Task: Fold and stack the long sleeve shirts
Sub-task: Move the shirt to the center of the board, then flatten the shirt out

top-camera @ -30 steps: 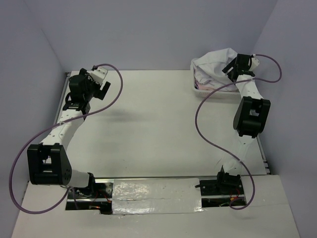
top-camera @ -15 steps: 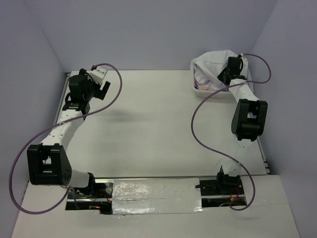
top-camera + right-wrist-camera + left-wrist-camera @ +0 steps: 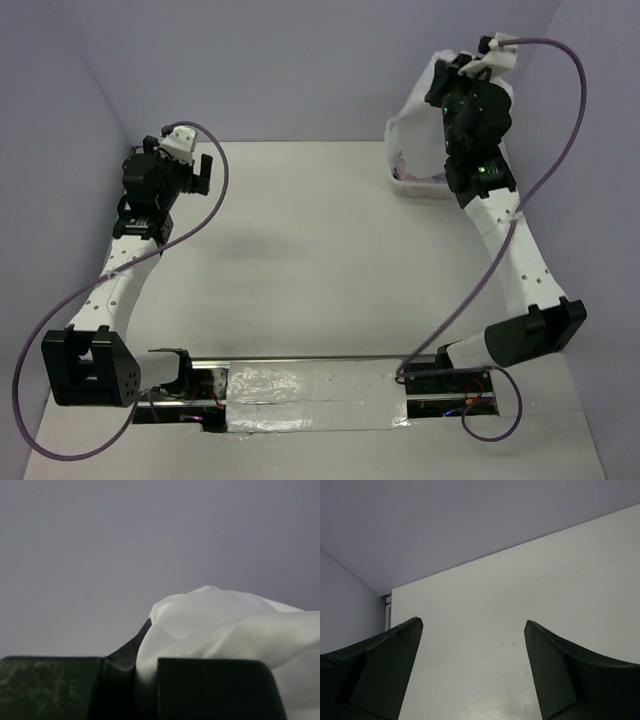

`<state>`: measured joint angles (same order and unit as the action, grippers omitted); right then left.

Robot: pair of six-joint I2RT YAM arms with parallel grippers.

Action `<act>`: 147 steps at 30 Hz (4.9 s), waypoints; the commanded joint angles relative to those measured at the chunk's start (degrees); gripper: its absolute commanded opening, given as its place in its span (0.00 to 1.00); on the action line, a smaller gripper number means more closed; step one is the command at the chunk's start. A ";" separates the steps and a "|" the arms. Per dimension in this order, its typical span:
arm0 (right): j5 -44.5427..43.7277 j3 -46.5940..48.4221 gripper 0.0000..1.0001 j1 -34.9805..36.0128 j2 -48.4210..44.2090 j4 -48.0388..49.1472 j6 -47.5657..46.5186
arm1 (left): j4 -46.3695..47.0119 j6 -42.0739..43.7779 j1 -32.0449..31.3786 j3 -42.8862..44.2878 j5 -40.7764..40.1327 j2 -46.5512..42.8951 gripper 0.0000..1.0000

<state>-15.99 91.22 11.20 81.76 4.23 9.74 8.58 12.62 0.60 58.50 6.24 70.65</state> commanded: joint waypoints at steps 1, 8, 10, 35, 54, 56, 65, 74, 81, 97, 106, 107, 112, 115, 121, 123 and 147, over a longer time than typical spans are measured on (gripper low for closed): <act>6.30 9.90 0.00 9.17 -4.67 9.75 -14.56 | -2.51 -9.00 -0.16 2.40 -0.43 -2.18 0.96; 16.26 21.90 0.00 29.82 -0.47 1.13 -17.04 | -10.14 -15.09 1.86 6.53 -3.86 -4.91 0.93; 16.16 21.72 0.00 33.00 2.96 1.13 -12.15 | -12.34 -13.33 1.86 8.29 -4.31 -5.61 0.96; 24.33 -14.03 0.27 26.68 14.04 -14.42 12.50 | -43.02 13.82 0.98 6.55 2.73 4.66 0.98; 30.75 -12.64 0.82 39.16 32.50 -17.41 16.36 | -31.08 11.20 0.98 -12.80 -1.32 13.62 0.86; 30.41 -14.75 0.61 38.90 30.50 -16.36 16.54 | -31.08 11.11 0.98 -13.06 -1.49 14.25 0.71; 21.71 -18.98 0.00 35.12 13.90 -17.05 13.30 | -34.94 10.76 1.60 -7.10 0.96 7.23 0.00; 11.95 -6.25 0.00 35.20 -2.55 -26.54 -3.66 | -41.35 11.28 2.21 12.58 0.97 2.47 0.00; 9.75 8.70 0.00 35.20 -13.98 -29.02 -13.86 | -45.14 10.84 6.34 44.88 -5.35 8.43 0.00; 15.35 -7.90 0.00 18.48 -25.07 -32.61 -5.47 | -37.40 -2.41 2.30 75.44 11.76 27.78 0.00; 21.09 2.19 0.00 8.05 -9.36 -25.94 -4.02 | -46.01 4.92 2.30 62.65 22.12 15.60 0.00; 20.13 6.04 0.00 7.96 -6.72 -25.76 -3.85 | -47.24 6.43 2.13 61.13 25.37 14.35 0.00; 17.05 19.41 0.00 3.58 9.62 -28.99 -0.78 | -57.53 11.70 -9.08 42.91 37.00 8.46 0.00; 17.39 35.72 0.52 1.20 21.66 -34.44 2.30 | -59.81 12.60 -18.22 33.91 40.06 9.23 0.28; 19.50 46.78 1.00 0.75 32.95 -41.76 2.48 | -64.64 19.01 -35.66 31.58 34.64 11.35 0.99; 19.24 38.92 1.00 0.84 28.39 -40.10 2.13 | -64.22 16.84 -34.36 34.38 33.58 10.91 0.99; 22.14 -44.37 1.00 20.70 -2.84 -15.57 31.39 | -39.43 -1.20 20.14 35.89 -2.98 40.69 0.99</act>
<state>5.02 47.18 31.31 78.08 -19.38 35.66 -34.22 12.91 19.62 90.00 7.25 109.58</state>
